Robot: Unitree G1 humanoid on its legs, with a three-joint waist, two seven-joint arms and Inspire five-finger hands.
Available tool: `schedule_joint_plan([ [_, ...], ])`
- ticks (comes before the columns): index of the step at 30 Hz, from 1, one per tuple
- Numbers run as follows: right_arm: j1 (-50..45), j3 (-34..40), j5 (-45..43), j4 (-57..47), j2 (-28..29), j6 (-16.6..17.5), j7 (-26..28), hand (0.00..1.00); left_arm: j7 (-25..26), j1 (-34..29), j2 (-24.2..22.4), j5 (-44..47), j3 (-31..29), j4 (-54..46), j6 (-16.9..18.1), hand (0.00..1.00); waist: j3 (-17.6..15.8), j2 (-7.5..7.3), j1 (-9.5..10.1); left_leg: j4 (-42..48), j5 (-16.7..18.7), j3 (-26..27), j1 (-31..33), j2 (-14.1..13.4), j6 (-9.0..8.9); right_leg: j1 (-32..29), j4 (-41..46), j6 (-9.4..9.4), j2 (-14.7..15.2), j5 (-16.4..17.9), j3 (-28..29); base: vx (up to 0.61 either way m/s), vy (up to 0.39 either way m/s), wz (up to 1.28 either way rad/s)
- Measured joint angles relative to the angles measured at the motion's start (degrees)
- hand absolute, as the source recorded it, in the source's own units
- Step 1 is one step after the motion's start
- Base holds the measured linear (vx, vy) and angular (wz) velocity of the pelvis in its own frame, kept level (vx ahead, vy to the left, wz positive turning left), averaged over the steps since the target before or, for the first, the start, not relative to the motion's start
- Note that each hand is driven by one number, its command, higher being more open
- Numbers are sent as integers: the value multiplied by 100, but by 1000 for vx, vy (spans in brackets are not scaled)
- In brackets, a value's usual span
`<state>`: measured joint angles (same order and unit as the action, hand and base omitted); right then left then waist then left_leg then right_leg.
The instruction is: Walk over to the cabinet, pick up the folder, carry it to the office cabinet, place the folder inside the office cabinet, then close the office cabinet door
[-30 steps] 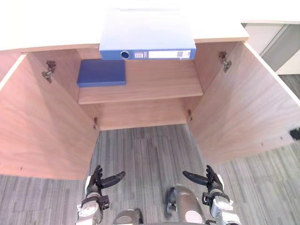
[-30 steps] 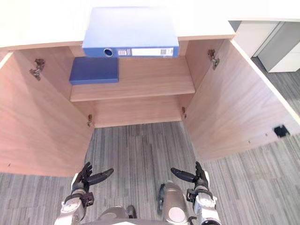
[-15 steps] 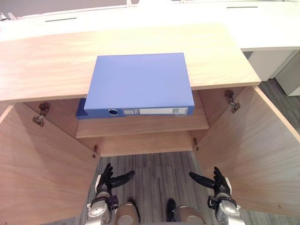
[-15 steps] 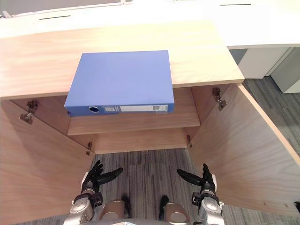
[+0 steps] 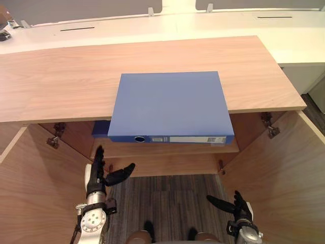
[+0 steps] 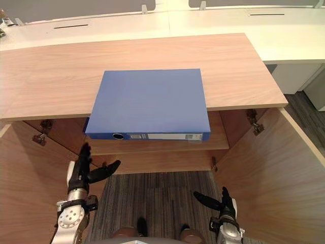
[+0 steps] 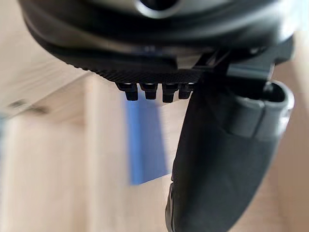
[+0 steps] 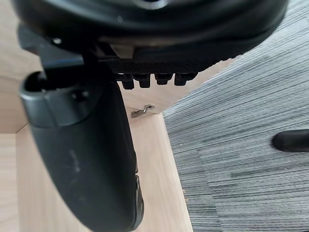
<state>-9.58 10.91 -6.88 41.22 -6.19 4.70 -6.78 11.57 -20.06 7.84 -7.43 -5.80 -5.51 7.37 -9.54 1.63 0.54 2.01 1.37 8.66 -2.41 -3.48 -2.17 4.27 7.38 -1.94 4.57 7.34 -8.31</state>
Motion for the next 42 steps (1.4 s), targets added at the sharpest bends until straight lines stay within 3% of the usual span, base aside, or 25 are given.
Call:
schedule_joint_plan([
  [4,-10,-20,78,144,-5,75,-57,100,418,-366,126,-1145,17,-1225,202,100,52,-2,33,8,-1,-19,-9,23,1,46,-57,1,-1,0,51,-37,-8,2],
  [10,-142,-357,278,240,-63,91,-78,100,477,-355,761,-1743,305,-1761,461,100,210,3,19,11,-9,-13,-64,50,11,110,-99,0,-7,-1,172,-52,-3,-2],
  [22,-216,-687,483,444,-156,91,-58,100,437,-67,1604,-2158,754,-1881,575,100,390,-12,-5,-226,-123,158,-250,42,6,124,-156,-5,-45,-46,394,-29,-7,-7],
  [30,-238,-709,480,444,-163,92,-52,100,643,629,1700,-3436,977,-1137,313,100,484,-23,-143,-653,-288,239,-448,78,20,94,-219,-13,-55,-72,458,8,-3,-5],
  [31,-241,-731,480,444,-165,92,-53,100,700,740,1699,-3565,981,-1016,240,0,498,-24,-159,-700,-301,257,-483,83,20,98,-248,-13,-57,-86,465,17,-3,-4],
  [36,-230,-799,479,444,-152,91,5,100,806,1128,1698,-3933,1017,-859,-9,0,503,-26,-170,-702,-301,276,-480,95,21,118,-352,-14,-50,-171,485,-2,-3,-3],
  [42,-219,-806,475,443,-151,90,48,100,974,1557,1702,-4100,1006,-795,21,0,524,-34,-234,-708,-309,304,-479,119,33,162,-504,-62,-35,-260,521,-38,-10,-4],
])
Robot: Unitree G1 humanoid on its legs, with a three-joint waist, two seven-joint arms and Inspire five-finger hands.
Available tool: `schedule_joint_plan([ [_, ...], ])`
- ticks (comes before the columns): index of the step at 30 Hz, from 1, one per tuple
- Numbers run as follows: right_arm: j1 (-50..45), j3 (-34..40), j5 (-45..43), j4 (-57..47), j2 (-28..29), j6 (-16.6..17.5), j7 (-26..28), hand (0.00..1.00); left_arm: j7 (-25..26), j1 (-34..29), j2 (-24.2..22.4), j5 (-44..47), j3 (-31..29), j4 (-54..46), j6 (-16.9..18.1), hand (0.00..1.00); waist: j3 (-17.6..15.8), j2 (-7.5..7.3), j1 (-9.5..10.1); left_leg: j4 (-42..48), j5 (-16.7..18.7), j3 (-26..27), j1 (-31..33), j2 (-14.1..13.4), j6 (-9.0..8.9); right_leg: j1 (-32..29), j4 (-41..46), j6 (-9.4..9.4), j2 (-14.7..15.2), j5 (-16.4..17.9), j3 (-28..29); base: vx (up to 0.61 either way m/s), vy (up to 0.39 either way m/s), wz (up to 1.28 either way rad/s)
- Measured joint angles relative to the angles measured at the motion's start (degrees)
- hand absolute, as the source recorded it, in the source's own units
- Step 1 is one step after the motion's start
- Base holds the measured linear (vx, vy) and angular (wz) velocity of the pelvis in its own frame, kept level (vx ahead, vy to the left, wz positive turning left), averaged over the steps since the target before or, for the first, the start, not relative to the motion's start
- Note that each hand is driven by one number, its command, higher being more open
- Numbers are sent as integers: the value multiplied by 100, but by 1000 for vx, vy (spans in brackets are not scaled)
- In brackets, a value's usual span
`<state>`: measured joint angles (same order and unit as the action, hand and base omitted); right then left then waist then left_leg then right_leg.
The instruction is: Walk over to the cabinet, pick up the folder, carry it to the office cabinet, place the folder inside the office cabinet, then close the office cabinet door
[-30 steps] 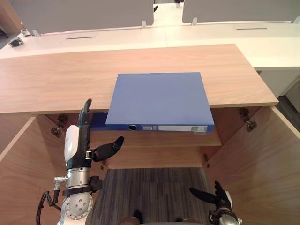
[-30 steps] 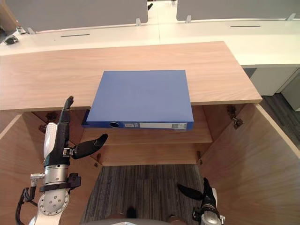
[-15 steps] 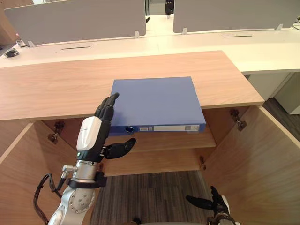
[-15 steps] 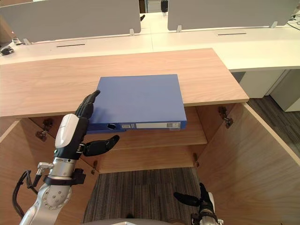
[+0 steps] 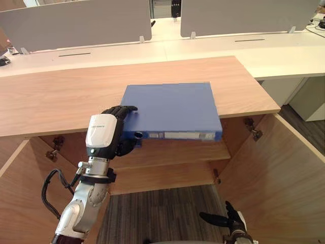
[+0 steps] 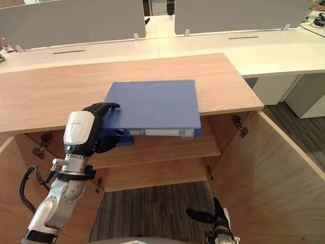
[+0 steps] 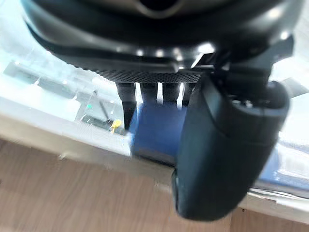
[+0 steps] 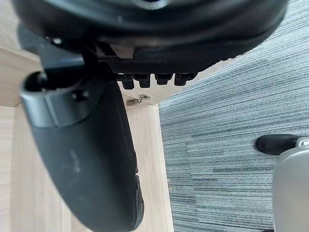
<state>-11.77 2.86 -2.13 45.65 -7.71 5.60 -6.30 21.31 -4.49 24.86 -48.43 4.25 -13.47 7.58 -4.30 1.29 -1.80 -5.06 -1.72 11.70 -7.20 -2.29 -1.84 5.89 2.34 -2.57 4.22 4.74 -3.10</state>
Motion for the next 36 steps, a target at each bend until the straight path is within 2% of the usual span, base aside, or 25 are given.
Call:
schedule_joint_plan([
  [3,1,3,-34,-9,0,0,9,100,-28,138,-27,192,-39,-28,44,0,30,0,-69,-17,0,69,9,1,0,-18,-67,-22,0,-41,94,-31,-11,-12],
  [8,-34,24,-114,-392,4,-7,-4,100,-165,36,-319,701,16,-268,74,0,18,-26,-67,3,2,248,87,-20,-1,-145,-146,-31,-25,-150,288,-10,-12,-22],
  [12,-290,140,-354,-1810,127,-37,-40,100,-458,-271,-438,1151,334,-959,189,0,14,-30,-107,4,6,246,91,-15,4,-152,-128,-39,-24,-169,321,7,-12,-4],
  [17,-304,159,-916,-3581,338,153,-28,100,-843,-617,-681,2048,635,-1615,528,0,10,-36,-126,4,21,250,86,-18,21,-162,-114,-51,-28,-179,342,-16,-11,-1],
  [23,-440,174,-1581,-5556,555,414,66,100,-886,-818,-1031,3891,498,-2309,653,0,0,-47,-85,5,48,310,85,-15,30,-193,-115,-57,-30,-182,417,-13,-23,-6],
  [27,-427,203,-2192,-6524,544,635,296,100,-1252,-973,-1212,5599,106,-2489,676,0,-19,-72,-78,6,71,311,82,-21,33,-192,-116,-60,-35,-183,424,13,-31,-1],
  [31,-225,168,-2618,-6826,507,724,533,100,-1659,-1181,-1275,6828,55,-2493,671,0,-37,-92,-67,6,88,311,79,-13,45,-187,-116,-67,-26,-183,425,0,0,0],
  [36,183,-106,-3091,-6850,219,724,754,100,-2196,-1307,-1295,7689,89,-2482,578,0,-89,-121,-51,6,89,282,81,-8,46,-167,-116,-75,-15,-182,395,-6,-18,2],
])
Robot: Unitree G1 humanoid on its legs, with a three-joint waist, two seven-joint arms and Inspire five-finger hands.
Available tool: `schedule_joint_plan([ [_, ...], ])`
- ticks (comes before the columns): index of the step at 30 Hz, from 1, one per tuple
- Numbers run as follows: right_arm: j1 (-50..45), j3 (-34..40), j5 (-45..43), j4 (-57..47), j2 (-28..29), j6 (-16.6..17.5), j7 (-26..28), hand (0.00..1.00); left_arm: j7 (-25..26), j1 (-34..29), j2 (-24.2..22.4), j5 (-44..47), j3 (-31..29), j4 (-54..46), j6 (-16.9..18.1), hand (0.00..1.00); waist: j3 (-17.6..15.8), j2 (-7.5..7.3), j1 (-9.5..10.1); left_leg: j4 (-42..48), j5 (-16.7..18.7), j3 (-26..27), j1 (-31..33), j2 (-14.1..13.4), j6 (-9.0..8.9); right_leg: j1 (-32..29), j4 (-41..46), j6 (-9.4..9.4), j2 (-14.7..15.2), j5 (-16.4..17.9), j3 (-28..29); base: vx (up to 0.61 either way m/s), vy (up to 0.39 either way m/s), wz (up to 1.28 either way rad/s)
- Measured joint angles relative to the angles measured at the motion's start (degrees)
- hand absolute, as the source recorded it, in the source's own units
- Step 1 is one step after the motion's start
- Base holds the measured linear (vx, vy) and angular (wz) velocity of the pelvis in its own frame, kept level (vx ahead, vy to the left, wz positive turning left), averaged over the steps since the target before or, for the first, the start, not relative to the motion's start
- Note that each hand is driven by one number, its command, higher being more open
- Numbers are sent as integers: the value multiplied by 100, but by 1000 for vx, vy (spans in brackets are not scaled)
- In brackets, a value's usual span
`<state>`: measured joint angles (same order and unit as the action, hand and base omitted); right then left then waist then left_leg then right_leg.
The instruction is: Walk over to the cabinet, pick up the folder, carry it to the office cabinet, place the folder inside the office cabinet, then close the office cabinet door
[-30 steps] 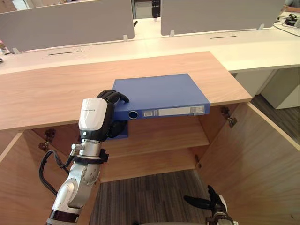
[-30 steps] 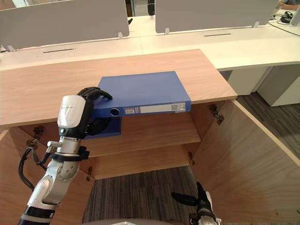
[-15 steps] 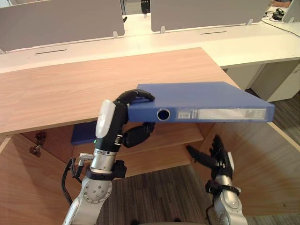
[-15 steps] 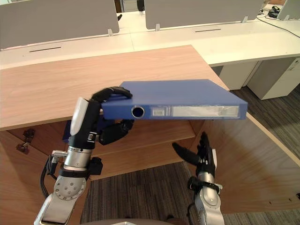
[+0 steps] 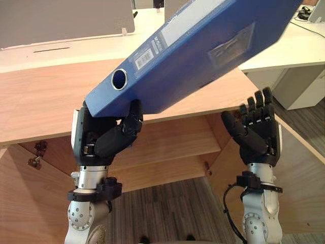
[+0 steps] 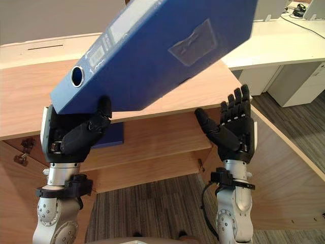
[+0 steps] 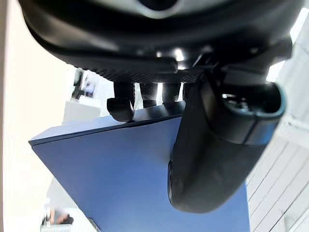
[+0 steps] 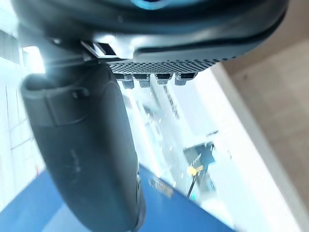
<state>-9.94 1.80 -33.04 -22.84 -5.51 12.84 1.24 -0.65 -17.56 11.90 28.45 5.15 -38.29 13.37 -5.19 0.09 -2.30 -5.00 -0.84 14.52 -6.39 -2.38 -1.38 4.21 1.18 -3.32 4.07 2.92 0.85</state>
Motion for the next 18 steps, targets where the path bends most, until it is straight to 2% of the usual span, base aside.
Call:
schedule_joint_plan([
  [6,512,-464,-352,81,-338,-6,279,100,-417,-11,-55,694,181,260,-103,0,-4,6,24,15,-2,-120,-7,-2,1,69,0,-3,8,1,-128,-4,-13,11],
  [13,928,-721,-626,538,-365,-25,412,100,-663,-147,-77,1177,431,555,-350,0,-4,8,130,17,-16,-268,-3,14,13,133,0,-6,24,4,-270,-17,-34,11],
  [14,1001,-735,-632,617,-366,-29,412,0,-683,-188,-86,1269,438,560,-389,0,-4,8,141,17,-18,-294,-5,18,15,152,-1,-6,28,4,-292,-11,-23,12],
  [18,1253,-882,-841,695,-369,-30,412,0,-722,-247,-157,1639,446,667,-416,0,-3,8,172,17,-21,-321,-8,28,19,169,-1,-6,38,4,-319,-8,-14,4],
])
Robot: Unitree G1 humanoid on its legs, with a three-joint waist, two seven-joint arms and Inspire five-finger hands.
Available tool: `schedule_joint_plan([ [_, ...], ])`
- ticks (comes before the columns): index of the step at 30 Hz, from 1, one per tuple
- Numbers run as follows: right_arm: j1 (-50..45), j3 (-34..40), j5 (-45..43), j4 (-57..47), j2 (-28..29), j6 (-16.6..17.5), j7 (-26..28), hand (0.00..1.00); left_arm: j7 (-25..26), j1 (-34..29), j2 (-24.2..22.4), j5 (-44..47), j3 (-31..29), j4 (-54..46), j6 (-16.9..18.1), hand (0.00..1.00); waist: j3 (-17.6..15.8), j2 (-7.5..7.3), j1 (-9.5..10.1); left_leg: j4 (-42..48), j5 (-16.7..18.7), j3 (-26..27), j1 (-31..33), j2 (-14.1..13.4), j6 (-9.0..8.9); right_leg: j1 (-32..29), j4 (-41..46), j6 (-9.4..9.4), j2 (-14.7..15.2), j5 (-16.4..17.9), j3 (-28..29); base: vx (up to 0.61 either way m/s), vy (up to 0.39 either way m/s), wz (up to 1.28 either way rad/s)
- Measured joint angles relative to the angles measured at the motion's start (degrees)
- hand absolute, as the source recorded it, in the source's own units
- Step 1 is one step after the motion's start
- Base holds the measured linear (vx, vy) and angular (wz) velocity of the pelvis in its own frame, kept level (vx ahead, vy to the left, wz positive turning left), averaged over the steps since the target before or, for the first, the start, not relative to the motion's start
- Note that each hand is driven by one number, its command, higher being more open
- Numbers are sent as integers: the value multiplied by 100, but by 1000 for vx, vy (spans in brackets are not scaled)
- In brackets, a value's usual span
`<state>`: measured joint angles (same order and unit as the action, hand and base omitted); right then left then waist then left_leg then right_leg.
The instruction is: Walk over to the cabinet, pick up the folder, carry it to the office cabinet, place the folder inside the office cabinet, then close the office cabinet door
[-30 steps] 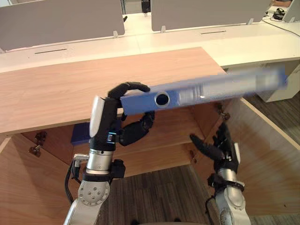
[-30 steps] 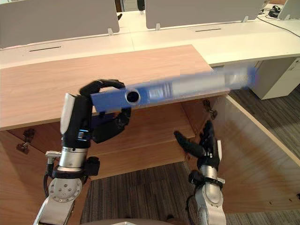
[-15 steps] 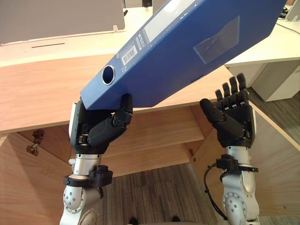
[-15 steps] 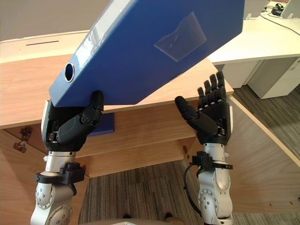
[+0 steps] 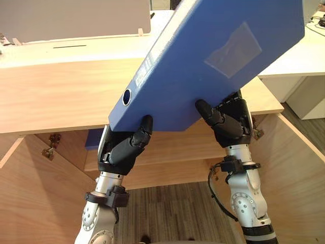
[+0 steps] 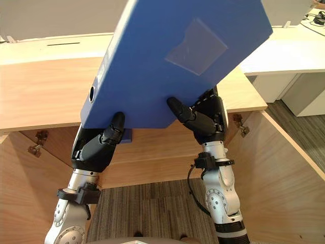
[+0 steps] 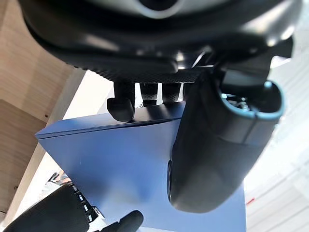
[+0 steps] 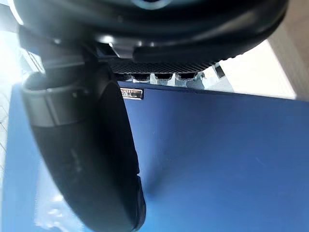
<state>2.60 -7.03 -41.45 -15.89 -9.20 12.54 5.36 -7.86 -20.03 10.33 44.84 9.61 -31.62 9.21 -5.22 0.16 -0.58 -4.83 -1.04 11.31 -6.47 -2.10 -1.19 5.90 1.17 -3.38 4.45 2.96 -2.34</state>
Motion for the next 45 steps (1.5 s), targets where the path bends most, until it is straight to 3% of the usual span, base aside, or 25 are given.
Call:
schedule_joint_plan([
  [11,176,-106,-113,-14,57,-3,173,0,-62,-228,-316,246,-69,310,2,0,14,-5,125,-11,-28,-101,24,1,10,24,0,0,9,0,-101,-17,-23,4],
  [12,176,-108,-110,-18,72,-3,179,0,-86,-257,-333,241,-77,310,2,100,16,-4,128,-11,-30,-109,29,1,12,25,0,0,10,0,-108,-33,-38,7],
  [17,177,-74,133,-46,192,-38,180,0,-62,-393,-581,-191,-379,345,14,100,18,-6,143,-12,-49,-147,55,1,16,21,0,0,17,0,-136,-16,-19,3],
  [22,175,63,522,-187,197,-58,179,0,231,-388,-822,-867,-1090,588,140,100,23,-5,139,-12,-81,-240,97,0,14,21,-3,0,16,0,-214,-30,-35,9],
  [28,175,350,783,-316,203,-76,174,0,705,-377,-1118,-1698,-2371,1182,382,100,28,1,236,-13,-103,-305,133,-8,8,22,-8,0,17,0,-277,-15,-17,5],
  [32,162,506,686,-675,227,-58,180,0,1401,-399,-1236,-1804,-3336,2469,344,100,35,4,239,-16,-103,-316,162,-5,8,3,-20,0,24,0,-293,-3,-4,1],
  [36,153,325,712,-770,177,-29,211,0,1497,-562,-1249,-1966,-3415,3660,135,100,50,1,269,-17,-105,-337,219,15,11,-46,-21,1,42,0,-324,-7,-7,2],
  [42,187,-946,1108,-157,-246,-36,350,0,1170,-251,-1102,-2690,-3119,6071,-105,100,87,11,259,77,-148,-339,576,1,14,-425,120,1,73,0,-344,-20,-6,0],
  [45,776,-1572,1760,552,-469,-103,337,0,1063,340,-972,-2986,-2852,6988,-175,100,-476,8,249,878,68,-346,1264,-75,20,-1036,735,41,88,109,-324,-125,-17,-1],
])
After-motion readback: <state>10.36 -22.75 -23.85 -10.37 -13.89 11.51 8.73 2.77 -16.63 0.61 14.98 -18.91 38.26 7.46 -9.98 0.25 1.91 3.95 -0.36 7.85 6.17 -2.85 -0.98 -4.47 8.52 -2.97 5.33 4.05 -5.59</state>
